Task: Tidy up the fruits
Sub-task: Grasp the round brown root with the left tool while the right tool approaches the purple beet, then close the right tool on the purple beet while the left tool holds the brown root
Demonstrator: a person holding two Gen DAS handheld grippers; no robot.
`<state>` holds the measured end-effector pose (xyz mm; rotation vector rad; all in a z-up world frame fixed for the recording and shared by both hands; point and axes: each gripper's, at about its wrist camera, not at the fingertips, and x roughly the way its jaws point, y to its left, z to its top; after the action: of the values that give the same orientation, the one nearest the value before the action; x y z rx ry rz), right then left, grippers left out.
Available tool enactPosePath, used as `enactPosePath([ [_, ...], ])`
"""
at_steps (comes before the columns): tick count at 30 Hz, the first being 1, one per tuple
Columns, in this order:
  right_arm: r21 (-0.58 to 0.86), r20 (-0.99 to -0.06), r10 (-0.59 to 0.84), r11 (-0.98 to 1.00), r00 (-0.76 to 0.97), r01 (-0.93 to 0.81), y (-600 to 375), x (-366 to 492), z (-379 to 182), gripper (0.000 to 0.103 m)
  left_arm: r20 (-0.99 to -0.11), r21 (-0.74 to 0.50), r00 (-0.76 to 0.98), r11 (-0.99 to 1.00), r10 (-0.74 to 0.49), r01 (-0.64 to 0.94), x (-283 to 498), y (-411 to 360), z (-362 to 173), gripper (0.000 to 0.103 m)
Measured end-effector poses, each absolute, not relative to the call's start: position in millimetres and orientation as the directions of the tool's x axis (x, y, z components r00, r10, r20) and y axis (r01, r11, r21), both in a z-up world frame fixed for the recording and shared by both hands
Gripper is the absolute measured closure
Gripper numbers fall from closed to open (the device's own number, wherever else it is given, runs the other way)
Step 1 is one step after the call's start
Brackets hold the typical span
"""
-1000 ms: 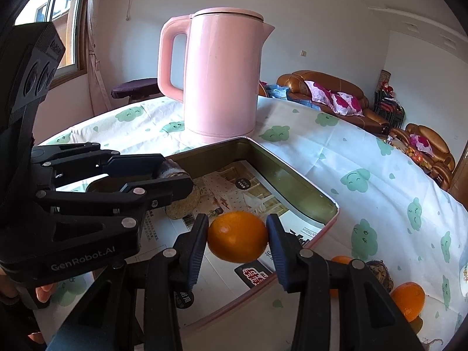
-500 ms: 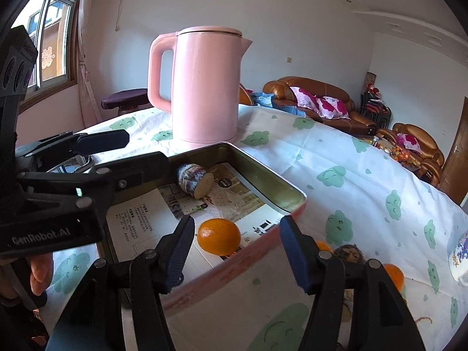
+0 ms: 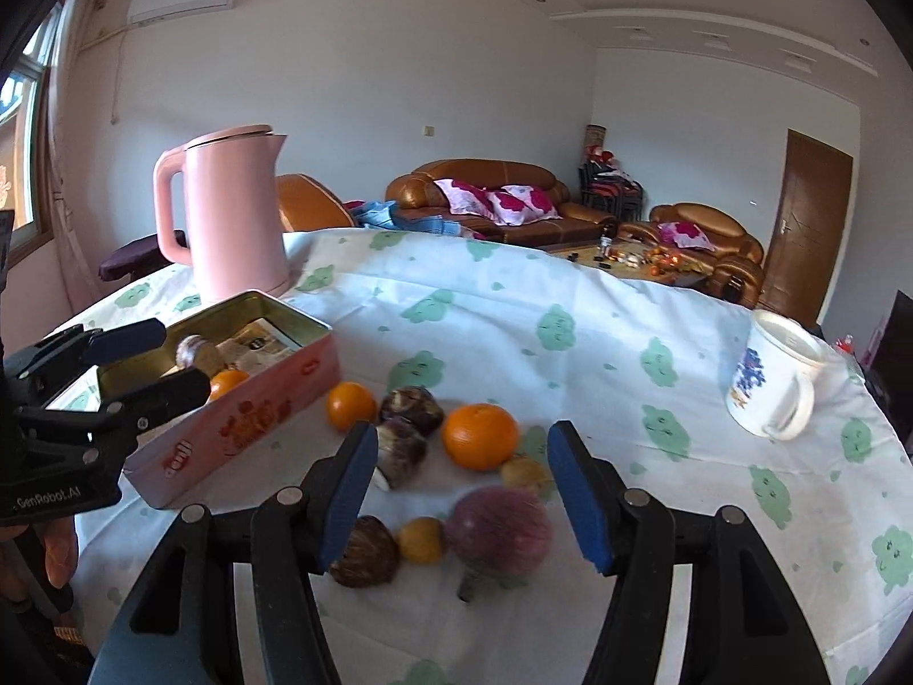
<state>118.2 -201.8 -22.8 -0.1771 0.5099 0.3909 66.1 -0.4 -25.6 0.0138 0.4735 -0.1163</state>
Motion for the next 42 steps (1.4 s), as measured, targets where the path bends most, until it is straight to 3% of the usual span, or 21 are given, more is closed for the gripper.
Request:
enactPosePath([
  [14, 0.086, -0.592, 0.328, 0.934, 0.736, -0.347, -240.0, 143.4, -49.9, 0.039, -0.622, -0.006, 0.743, 0.951, -0.246, 0.31, 90.6, -72.9, -51.0, 0.028],
  [21, 0.134, -0.632, 0.369, 0.918, 0.681, -0.373, -236.0, 150.9, -56.9, 0.039, -0.69, -0.018, 0.669, 0.93, -0.277, 0.366, 99.4, -83.6, -61.8, 0.041],
  [26, 0.149, -0.667, 0.384, 0.908, 0.638, -0.391, -230.0, 157.4, -63.4, 0.039, -0.724, -0.058, 0.619, 0.92, -0.305, 0.387, 106.2, -84.8, -68.1, 0.046],
  [31, 0.158, -0.693, 0.387, 0.905, 0.609, -0.395, -228.1, 161.9, -69.2, 0.039, -0.745, -0.069, 0.586, 0.911, -0.318, 0.408, 108.8, -88.1, -72.2, 0.059],
  [32, 0.159, -0.691, 0.391, 0.903, 0.607, -0.4, -227.9, 161.7, -68.9, 0.044, -0.747, -0.063, 0.584, 0.909, -0.316, 0.412, 108.4, -89.6, -72.5, 0.061],
  [33, 0.162, -0.689, 0.402, 0.897, 0.604, -0.411, -226.9, 160.7, -68.7, 0.048, -0.747, -0.056, 0.587, 0.91, -0.312, 0.412, 107.8, -90.6, -72.6, 0.061],
  [42, 0.178, -0.662, 0.416, 0.896, 0.624, -0.408, -231.0, 157.7, -65.0, 0.048, -0.698, -0.027, 0.646, 0.914, -0.307, 0.405, 99.5, -87.0, -63.5, 0.062],
])
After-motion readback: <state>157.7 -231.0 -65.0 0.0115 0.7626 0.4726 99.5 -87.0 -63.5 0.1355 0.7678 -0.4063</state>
